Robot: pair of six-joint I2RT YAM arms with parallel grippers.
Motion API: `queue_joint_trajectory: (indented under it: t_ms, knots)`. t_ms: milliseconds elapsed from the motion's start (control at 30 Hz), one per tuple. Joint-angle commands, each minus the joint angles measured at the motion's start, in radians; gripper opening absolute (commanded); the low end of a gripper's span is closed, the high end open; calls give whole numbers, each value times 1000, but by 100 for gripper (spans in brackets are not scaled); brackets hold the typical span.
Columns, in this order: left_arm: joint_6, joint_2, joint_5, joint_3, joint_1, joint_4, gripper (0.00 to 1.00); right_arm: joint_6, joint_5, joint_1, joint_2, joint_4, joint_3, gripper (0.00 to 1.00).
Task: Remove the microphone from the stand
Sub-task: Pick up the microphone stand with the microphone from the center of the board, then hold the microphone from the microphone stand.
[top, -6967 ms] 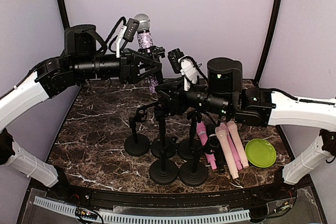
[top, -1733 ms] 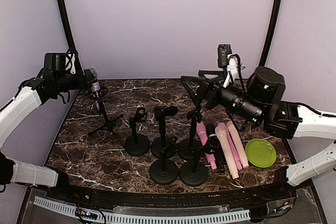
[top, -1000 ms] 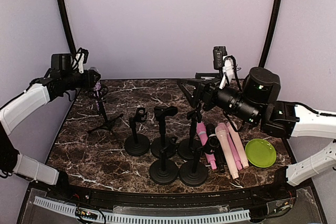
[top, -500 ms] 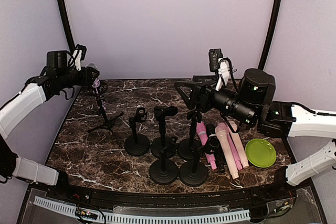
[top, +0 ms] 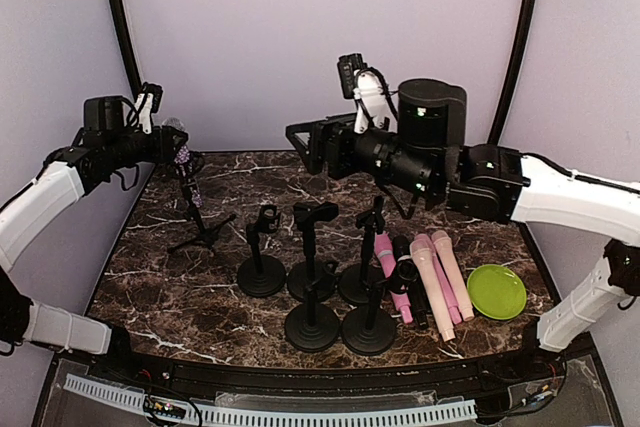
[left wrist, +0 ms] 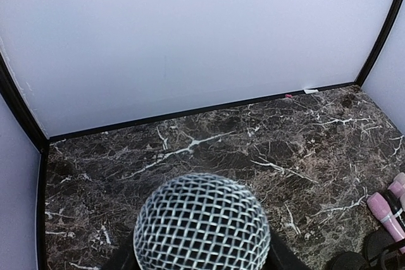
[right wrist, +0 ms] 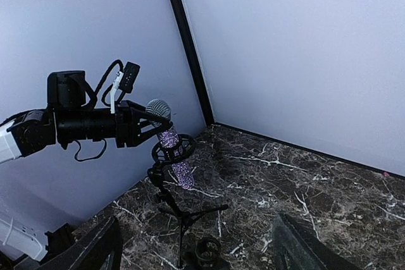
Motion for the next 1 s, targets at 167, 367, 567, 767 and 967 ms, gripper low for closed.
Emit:
queue_joint_trajectory:
  t_ms: [167, 367, 567, 767, 967]
  knots:
    - [3, -107, 31, -89, 3, 105, 2, 16, 15, 51, 387, -298, 463, 76]
    - [-25, -132, 62, -145, 3, 132, 2, 37, -82, 53, 595, -353, 690, 74]
    - [-73, -149, 131, -196, 3, 161, 0, 55, -169, 52, 755, -359, 851, 73]
    - [-100, -157, 178, -225, 2, 169, 0, 72, -266, 38, 868, -275, 914, 64]
    - [-134, -168, 229, -242, -3, 169, 0, 150, -348, 8, 937, -189, 923, 57]
